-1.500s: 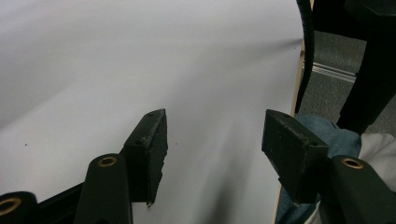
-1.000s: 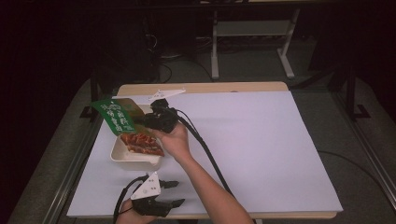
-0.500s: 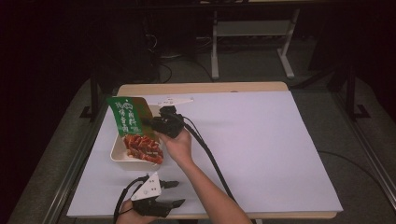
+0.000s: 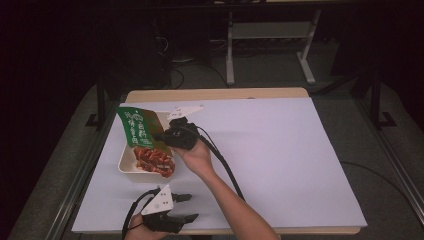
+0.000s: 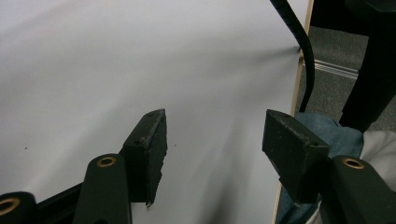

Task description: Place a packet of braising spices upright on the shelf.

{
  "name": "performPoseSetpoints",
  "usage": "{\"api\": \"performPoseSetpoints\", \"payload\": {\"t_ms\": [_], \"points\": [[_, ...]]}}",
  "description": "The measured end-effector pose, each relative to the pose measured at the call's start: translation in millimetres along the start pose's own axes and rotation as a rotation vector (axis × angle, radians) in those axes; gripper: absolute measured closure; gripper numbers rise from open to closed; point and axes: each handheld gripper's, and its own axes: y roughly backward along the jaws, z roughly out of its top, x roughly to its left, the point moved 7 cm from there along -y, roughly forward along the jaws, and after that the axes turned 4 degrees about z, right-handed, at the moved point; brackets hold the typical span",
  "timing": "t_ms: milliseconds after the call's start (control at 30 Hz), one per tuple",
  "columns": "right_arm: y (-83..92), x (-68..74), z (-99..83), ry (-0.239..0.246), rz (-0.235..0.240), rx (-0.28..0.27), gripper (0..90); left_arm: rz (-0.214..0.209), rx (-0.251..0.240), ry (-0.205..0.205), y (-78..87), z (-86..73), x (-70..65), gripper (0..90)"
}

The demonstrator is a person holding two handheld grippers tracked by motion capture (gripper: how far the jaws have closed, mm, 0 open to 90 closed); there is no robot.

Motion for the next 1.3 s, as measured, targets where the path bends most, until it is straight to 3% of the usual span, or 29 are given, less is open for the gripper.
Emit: {"api": "performPoseSetpoints", "payload": {"t_ms": [133, 200, 333, 767, 933, 1167, 1300], "points": [[1.3, 1.3, -1.3, -0.003, 0.017, 0.011, 88.4, 0.000, 0.001, -0.002, -0.4, 0.0, 0.0, 39.4], [1.6, 4.8, -0.9, -0.022, 0.055, -0.002, 88.6, 0.000, 0.000, -0.005, -0.6, 0.1, 0.3, 39.4], [-0.5, 13.4, 0.0, -0.014, 0.092, -0.020, 88.9, 0.002, -0.003, -0.006, 0.3, 0.7, 0.1, 39.4], [5.2, -6.8, -18.0, -0.058, 0.045, -0.037, 88.9, -0.001, -0.004, 0.002, -2.3, 1.7, 0.3, 39.2], [7.6, -14.6, -22.9, -0.091, 0.057, -0.035, 88.7, -0.007, 0.000, -0.001, -5.8, 2.5, -1.3, 39.0], [2.3, -10.3, -14.8, -0.026, 0.077, -0.050, 88.5, -0.008, -0.001, 0.001, -5.8, 2.7, -1.2, 38.8], [-1.0, -13.5, -13.2, -0.034, 0.099, -0.076, 87.6, -0.007, 0.006, 0.004, -6.0, 2.2, -0.9, 37.3]]}}
